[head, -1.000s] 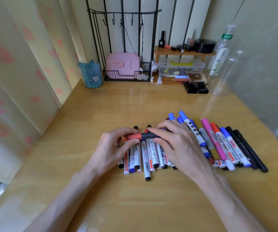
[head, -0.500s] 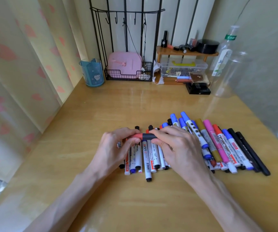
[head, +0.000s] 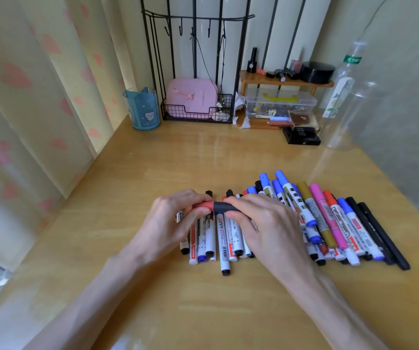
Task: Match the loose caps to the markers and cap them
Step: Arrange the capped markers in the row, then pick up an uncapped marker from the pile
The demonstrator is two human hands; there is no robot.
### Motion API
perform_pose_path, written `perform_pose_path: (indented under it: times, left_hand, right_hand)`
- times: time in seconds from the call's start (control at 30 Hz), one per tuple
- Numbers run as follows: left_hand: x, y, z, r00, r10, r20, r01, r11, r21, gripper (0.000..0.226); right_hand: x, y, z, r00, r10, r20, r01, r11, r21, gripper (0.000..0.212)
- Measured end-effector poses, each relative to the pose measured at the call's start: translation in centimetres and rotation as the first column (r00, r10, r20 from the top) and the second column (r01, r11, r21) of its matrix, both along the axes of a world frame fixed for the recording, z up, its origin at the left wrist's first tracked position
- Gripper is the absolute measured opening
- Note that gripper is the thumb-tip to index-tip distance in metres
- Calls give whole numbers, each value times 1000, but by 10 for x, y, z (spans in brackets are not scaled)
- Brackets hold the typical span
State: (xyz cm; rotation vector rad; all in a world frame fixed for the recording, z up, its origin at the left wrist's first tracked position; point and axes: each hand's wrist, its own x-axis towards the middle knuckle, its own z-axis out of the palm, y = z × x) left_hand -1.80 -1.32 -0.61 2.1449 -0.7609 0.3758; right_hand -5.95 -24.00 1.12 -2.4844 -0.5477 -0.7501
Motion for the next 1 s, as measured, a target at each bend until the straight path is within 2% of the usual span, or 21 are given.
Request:
perform_pose_path:
  times: [0.1, 0.2, 0.3, 0.37, 0.43, 0.5, 0.67, 0.87, 1.0]
  left_hand:
    - [0, 2, 5, 998, 22, -52, -26, 997, -68, 26]
    - [1, 4, 9, 998, 51, -42, -57, 987, -151, 34]
    - [9, 20, 8, 991, 135, -19, -137, 980, -146, 37]
    - [12, 32, 9, 978, 205, -47, -208, 973, -95, 33]
    - [14, 40, 7, 961, 268, -69, -270, 963, -23, 25]
    - [16, 47, 6, 938, 333, -100, -331, 943, 37, 13]
    - [11, 63, -5, 882, 431, -190, -386, 893, 234, 24]
    - [15, 66, -19, 906, 396, -152, -341, 893, 293, 26]
    - [16, 63, -24, 924, 339, -178, -282, 918, 279, 28]
  right_hand:
    - [0, 3, 11, 998, -41, -46, 38, 998, -57, 19]
    - [1, 4, 14, 993, -114, -26, 112, 991, -71, 17]
    - [7, -3, 18, 968, -247, -45, 248, 969, 1, 14]
    - [8, -2, 23, 949, -291, -122, 294, 956, 12, 20]
    - [8, 8, 27, 935, -275, -224, 280, 960, -12, 35]
    - [8, 23, 24, 929, -252, -270, 242, 968, -71, 35]
    - [7, 44, 4, 929, -290, -229, 232, 940, -250, 26]
    - [10, 53, -5, 960, -206, -190, 167, 965, -201, 19]
    - [12, 74, -12, 967, -129, -220, 85, 976, -199, 26]
